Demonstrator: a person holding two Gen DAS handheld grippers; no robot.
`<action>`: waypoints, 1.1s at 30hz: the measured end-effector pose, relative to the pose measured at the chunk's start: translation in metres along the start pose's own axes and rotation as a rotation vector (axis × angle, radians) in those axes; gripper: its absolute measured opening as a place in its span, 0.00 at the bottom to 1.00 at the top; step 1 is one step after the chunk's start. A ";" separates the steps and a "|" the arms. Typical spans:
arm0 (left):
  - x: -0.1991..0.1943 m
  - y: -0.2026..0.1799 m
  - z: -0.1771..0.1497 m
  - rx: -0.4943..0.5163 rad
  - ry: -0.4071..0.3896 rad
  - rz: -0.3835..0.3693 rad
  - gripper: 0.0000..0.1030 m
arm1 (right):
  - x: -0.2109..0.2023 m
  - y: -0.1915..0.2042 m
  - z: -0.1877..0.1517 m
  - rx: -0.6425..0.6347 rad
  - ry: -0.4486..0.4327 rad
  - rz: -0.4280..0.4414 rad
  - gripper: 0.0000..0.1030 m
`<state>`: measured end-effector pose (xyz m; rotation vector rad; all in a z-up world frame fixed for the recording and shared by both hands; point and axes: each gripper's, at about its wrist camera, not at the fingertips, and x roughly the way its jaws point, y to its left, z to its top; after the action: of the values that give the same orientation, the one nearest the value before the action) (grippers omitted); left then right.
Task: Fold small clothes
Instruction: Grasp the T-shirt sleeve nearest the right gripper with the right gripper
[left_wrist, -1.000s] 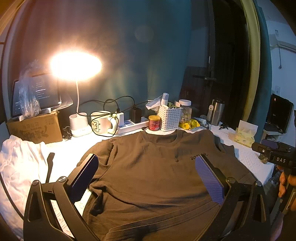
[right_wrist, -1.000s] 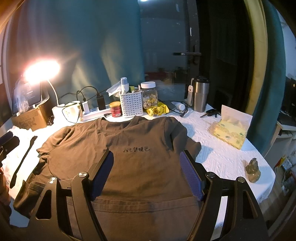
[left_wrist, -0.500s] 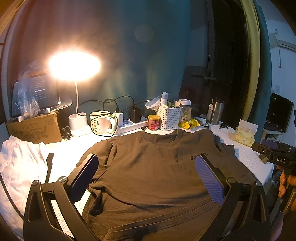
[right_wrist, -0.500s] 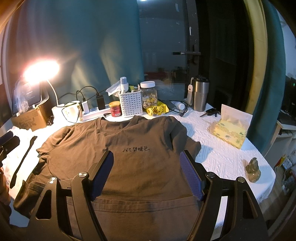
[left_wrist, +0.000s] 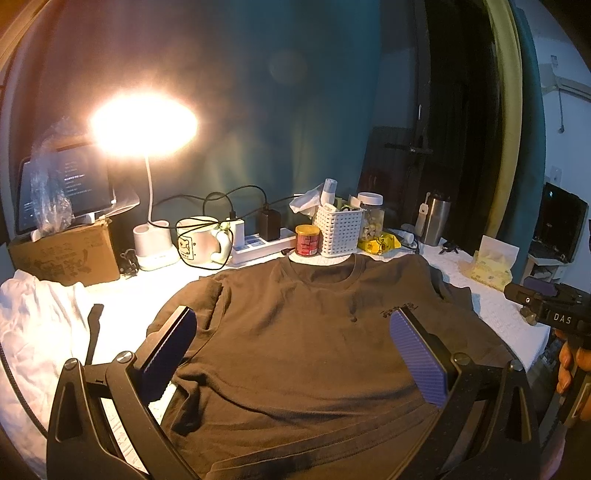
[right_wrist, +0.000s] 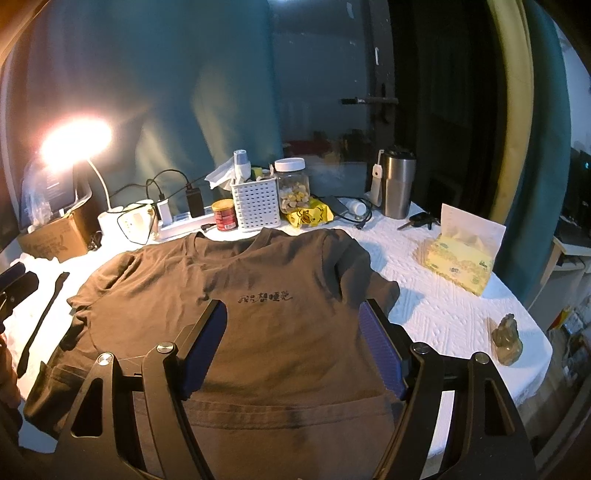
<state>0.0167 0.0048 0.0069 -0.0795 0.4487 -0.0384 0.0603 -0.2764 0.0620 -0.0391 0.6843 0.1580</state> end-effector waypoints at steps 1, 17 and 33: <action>0.002 0.000 0.000 0.001 0.003 0.001 1.00 | 0.001 -0.001 0.000 0.002 0.003 0.001 0.75; 0.049 -0.019 0.009 0.047 0.074 0.012 1.00 | 0.061 -0.057 0.006 0.077 0.078 -0.033 0.75; 0.119 -0.017 0.007 0.022 0.198 0.075 1.00 | 0.155 -0.132 0.011 0.199 0.186 -0.027 0.73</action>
<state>0.1264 -0.0178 -0.0370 -0.0372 0.6484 0.0225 0.2065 -0.3854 -0.0296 0.1291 0.8820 0.0603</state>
